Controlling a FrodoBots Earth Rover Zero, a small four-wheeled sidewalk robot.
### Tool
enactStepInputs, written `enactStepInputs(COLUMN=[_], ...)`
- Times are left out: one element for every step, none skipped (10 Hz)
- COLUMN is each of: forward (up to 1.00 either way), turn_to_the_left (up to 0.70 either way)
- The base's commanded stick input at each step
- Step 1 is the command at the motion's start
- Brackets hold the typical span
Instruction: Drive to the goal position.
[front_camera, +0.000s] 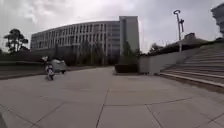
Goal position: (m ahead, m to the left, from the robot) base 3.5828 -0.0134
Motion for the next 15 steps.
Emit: enactStepInputs(forward=[0.70, 0.70, 0.70, 0.70, 0.70, 0.70, 0.70, 0.70, 0.70, 0.70, 0.70, 0.70, 0.70, 0.70, 0.70], turn_to_the_left=[0.01, 0.01, 0.01, 0.01, 0.01, 0.01, 0.01, 0.01, 0.01, 0.01, 0.01, 0.01, 0.10, 0.15, 0.13])
